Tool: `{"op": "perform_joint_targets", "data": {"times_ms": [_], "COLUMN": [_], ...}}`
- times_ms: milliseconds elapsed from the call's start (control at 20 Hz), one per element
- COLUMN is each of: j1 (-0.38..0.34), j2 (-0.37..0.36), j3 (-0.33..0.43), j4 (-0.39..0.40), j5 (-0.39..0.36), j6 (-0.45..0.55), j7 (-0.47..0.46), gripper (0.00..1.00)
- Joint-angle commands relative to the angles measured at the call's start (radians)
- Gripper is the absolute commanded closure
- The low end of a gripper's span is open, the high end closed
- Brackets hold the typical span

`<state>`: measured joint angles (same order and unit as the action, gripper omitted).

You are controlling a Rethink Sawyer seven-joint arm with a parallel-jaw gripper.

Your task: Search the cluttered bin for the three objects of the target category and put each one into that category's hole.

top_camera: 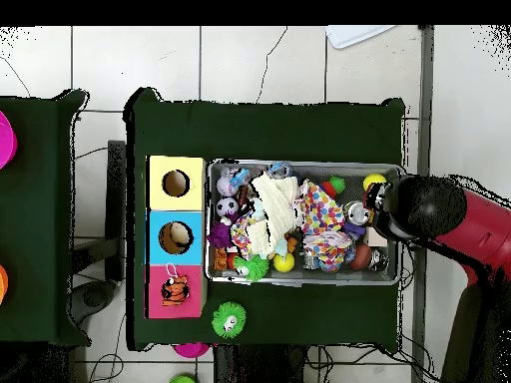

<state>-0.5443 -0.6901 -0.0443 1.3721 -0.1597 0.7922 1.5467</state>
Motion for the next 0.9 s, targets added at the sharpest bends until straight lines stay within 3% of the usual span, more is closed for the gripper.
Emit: {"op": "perform_joint_targets", "data": {"times_ms": [50, 900], "j1": [-0.025, -0.013], "j2": [0.072, 0.126], "j3": [0.142, 0.173], "j4": [-0.083, -0.119], "j5": [-0.097, -0.158], "j6": [-0.043, -0.099], "j7": [-0.169, -0.058], "gripper": [0.00, 0.00]}}
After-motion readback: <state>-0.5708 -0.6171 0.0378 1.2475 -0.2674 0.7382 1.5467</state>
